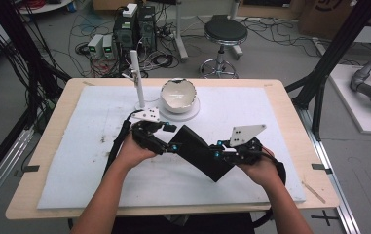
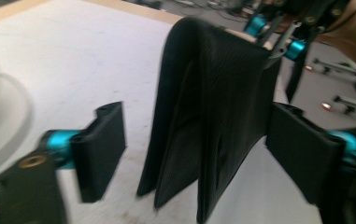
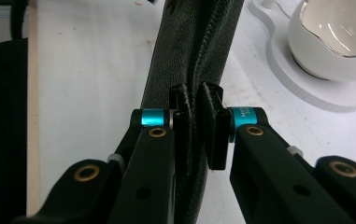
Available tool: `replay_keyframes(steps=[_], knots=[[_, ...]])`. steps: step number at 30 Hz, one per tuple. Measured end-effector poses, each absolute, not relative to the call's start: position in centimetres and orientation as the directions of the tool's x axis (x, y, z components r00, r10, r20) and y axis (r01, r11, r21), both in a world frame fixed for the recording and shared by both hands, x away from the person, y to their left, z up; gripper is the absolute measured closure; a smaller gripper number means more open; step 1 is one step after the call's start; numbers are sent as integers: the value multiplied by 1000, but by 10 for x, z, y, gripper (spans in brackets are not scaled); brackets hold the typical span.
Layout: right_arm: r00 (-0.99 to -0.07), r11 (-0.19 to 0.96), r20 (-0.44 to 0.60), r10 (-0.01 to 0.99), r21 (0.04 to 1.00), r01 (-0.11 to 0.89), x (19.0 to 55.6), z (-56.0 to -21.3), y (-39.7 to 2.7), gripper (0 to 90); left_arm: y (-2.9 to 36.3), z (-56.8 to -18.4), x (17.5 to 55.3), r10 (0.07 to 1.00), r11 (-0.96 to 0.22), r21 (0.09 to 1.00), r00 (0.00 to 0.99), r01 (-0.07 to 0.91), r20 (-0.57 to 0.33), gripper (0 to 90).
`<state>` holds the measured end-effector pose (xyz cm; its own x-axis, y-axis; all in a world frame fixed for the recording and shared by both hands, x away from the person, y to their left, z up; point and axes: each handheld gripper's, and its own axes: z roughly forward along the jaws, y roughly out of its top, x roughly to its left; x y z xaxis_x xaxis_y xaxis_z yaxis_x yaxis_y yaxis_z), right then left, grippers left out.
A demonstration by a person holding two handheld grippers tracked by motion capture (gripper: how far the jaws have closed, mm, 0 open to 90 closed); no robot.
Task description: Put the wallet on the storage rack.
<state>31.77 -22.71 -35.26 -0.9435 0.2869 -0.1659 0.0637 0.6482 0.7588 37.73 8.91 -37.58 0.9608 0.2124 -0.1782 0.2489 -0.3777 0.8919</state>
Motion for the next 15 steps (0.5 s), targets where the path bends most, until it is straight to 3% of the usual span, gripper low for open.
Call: replay_keyframes(steps=[2, 5, 9, 15], knots=[[-948, 648, -165, 271, 760, 53, 317, -353, -226, 849, 82, -377, 377, 164, -404, 886, 971, 227, -174, 317], [-953, 648, -162, 257, 761, 45, 317, -353, -225, 849, 77, -378, 376, 167, -446, 871, 975, 208, -148, 452], [-951, 642, -145, 274, 764, 68, 319, -355, -231, 849, 82, -376, 375, 126, -446, 874, 980, 193, -152, 700], [-943, 608, -151, 298, 791, 65, 320, -356, -236, 814, 82, -368, 365, 118, -432, 891, 988, 142, -100, 765]])
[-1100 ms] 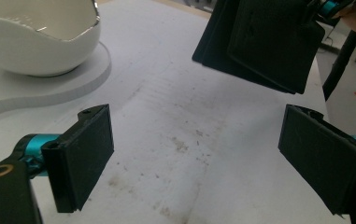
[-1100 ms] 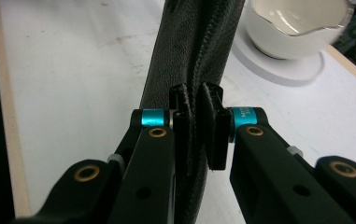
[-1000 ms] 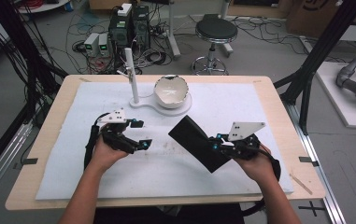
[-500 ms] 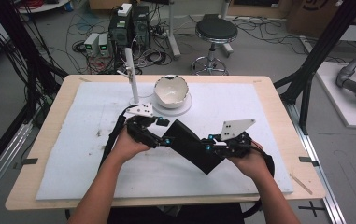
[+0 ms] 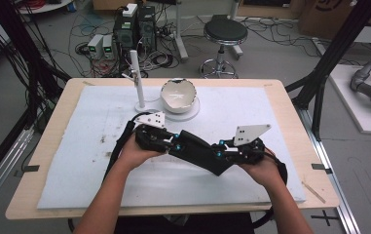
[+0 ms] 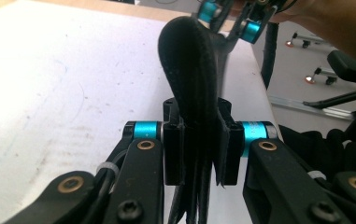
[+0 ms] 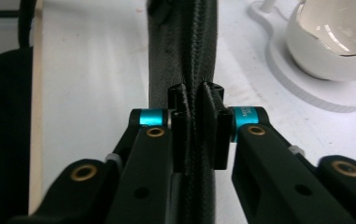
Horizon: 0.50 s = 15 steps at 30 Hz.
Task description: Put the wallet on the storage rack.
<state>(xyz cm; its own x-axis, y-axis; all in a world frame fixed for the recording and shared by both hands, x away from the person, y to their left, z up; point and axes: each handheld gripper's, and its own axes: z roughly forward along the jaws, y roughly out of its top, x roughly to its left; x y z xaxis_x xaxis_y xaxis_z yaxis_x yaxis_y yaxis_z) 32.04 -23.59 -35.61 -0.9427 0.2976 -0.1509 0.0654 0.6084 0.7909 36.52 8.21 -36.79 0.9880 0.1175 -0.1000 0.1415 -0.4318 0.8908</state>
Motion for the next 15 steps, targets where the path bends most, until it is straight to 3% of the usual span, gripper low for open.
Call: replay_keyframes(steps=[3, 6, 15], knots=[[-910, 572, -167, 378, 815, 88, 319, -358, -240, 595, 83, -363, 361, 153, -423, 895, 985, 139, -81, 769], [-874, 530, -128, 469, 832, 163, 320, -361, -253, 459, 92, -354, 361, 167, -405, 902, 982, 147, -85, 770], [-768, 367, -24, 640, 887, 278, 310, -382, -301, 323, 120, -305, 368, 312, -413, 894, 949, 171, -38, 769]])
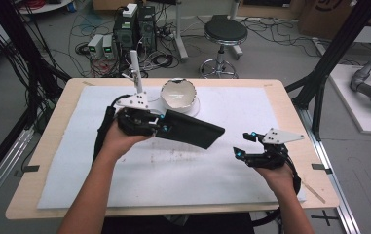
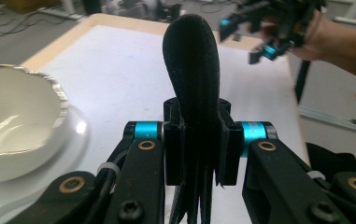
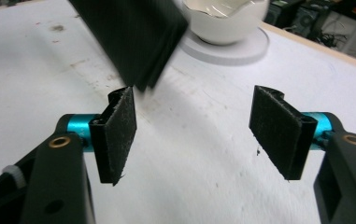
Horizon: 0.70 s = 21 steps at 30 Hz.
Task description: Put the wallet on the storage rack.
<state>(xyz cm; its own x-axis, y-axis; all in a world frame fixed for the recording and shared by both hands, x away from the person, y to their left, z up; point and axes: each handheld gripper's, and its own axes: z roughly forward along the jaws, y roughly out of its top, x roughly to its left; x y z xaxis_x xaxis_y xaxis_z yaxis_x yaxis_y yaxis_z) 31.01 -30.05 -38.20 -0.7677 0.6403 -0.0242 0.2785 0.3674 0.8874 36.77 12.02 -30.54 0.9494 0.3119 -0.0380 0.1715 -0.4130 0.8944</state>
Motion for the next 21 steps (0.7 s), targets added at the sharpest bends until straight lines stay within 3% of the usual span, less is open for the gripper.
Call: replay_keyframes(steps=[10, 21], knots=[[-717, 327, 14, 697, 883, 336, 312, -401, -307, 236, 149, -278, 388, 445, -397, 892, 895, 216, -19, 768], [-714, 311, 27, 700, 888, 339, 312, -402, -309, 226, 145, -238, 404, 520, -436, 872, 853, 223, 41, 768]])
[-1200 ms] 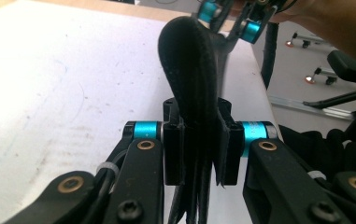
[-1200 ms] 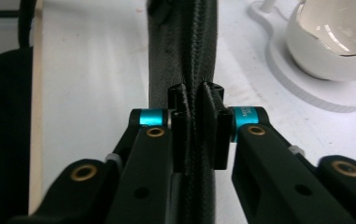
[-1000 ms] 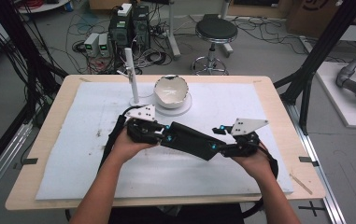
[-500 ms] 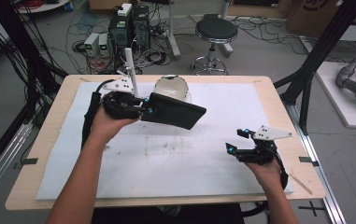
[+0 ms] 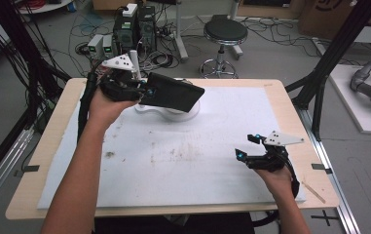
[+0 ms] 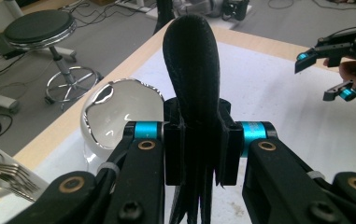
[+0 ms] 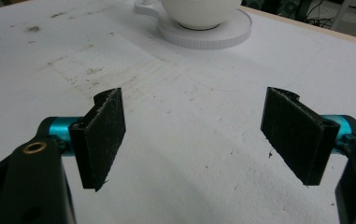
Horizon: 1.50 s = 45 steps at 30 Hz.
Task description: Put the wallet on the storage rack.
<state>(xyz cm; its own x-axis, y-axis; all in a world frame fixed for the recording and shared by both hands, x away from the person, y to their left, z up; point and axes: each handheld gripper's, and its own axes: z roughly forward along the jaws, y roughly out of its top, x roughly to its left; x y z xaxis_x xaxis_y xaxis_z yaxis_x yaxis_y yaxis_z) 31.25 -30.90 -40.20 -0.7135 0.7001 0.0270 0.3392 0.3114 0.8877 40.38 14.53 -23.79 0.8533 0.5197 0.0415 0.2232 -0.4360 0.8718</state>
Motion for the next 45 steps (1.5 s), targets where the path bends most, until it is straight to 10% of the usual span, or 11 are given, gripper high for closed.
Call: replay_keyframes(steps=[45], knots=[[-725, 320, 52, 686, 874, 365, 318, -412, -303, 219, 94, -257, 480, 666, -631, 667, 717, 395, 205, 765]])
